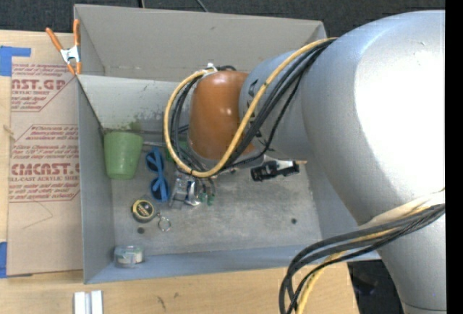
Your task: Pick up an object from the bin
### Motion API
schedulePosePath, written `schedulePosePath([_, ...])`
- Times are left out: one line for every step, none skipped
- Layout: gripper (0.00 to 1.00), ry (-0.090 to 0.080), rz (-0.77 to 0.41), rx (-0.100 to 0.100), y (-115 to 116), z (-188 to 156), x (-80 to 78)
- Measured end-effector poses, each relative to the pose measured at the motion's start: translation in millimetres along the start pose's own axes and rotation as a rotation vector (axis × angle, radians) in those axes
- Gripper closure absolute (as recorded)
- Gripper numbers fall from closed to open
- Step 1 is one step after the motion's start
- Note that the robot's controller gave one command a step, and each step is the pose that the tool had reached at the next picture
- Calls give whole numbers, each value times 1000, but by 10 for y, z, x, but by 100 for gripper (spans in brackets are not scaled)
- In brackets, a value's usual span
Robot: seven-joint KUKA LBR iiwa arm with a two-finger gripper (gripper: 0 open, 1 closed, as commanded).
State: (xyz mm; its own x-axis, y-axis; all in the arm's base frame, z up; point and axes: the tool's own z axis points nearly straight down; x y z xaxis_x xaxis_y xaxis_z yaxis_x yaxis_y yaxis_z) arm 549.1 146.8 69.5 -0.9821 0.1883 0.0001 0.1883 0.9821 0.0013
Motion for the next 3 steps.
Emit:
schedulePosePath([100,-2,-4,0,-65,-3,-95])
schedulePosePath([0,-1,-5,0,-62,-1,-90])
schedulePosePath([100,0,-4,-1,-61,-2,-90])
